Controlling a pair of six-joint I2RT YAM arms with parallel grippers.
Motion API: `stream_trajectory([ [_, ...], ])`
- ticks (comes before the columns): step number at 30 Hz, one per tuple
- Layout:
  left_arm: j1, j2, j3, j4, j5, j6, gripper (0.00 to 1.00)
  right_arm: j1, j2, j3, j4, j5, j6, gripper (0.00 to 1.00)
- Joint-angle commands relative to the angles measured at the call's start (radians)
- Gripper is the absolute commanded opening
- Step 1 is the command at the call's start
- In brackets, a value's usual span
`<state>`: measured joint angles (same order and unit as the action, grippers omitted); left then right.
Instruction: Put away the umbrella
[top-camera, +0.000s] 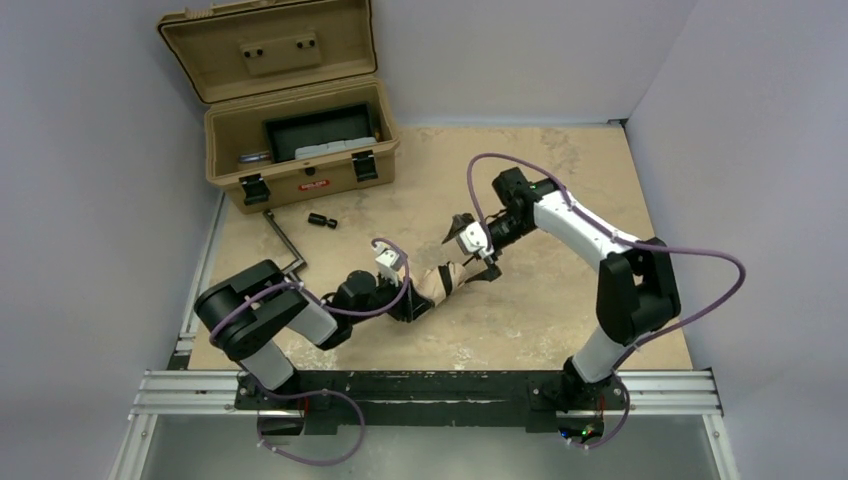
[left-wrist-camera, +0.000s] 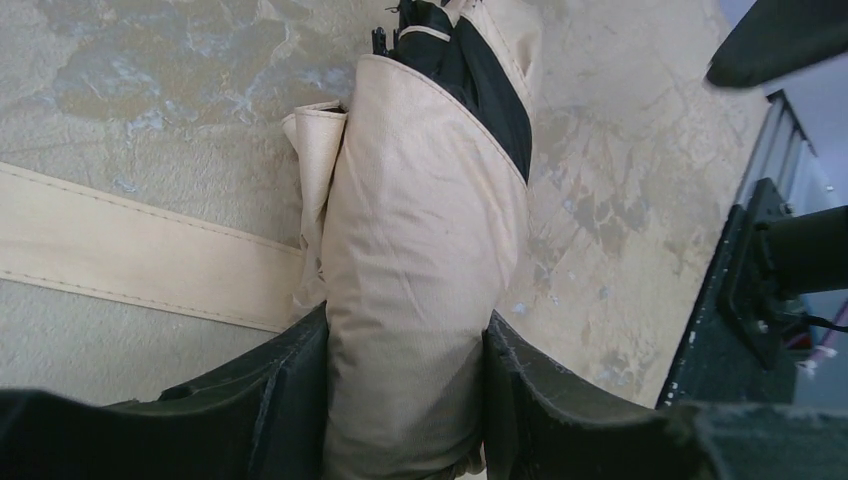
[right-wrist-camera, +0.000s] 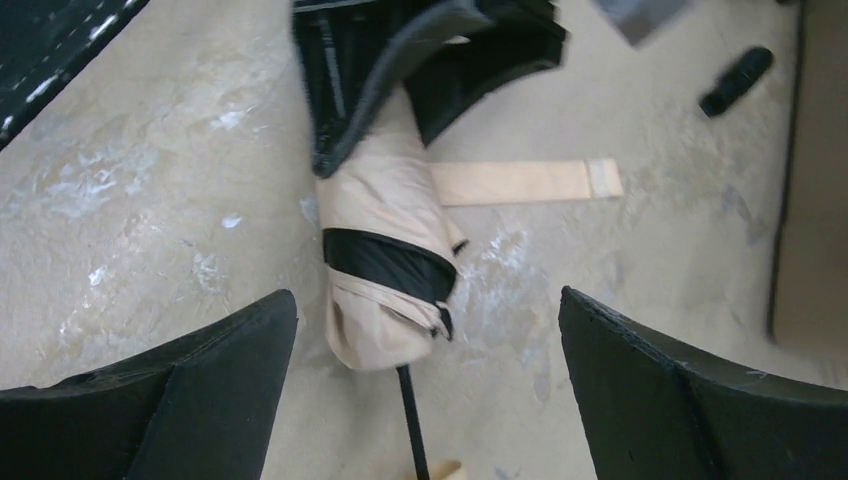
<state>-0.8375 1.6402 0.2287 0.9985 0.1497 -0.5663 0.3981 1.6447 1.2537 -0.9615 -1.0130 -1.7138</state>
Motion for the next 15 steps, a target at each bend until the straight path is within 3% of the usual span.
stream_trajectory([
  [1,0.087,0.139,-0.043,-0.365,0.205,-0.108,0.00,0.045,0.064,-0.050,-0.120,0.013,-0.411,0.99],
  [7,0.127,0.275,-0.010,-0.311,0.323,-0.170,0.00,0.179,-0.062,-0.213,0.352,0.204,-0.097,0.99],
  [11,0.135,0.354,0.003,-0.256,0.362,-0.202,0.00,0.235,-0.044,-0.243,0.448,0.304,0.000,0.97],
  [15,0.145,0.381,0.004,-0.243,0.373,-0.213,0.00,0.267,0.009,-0.247,0.448,0.426,0.039,0.82],
])
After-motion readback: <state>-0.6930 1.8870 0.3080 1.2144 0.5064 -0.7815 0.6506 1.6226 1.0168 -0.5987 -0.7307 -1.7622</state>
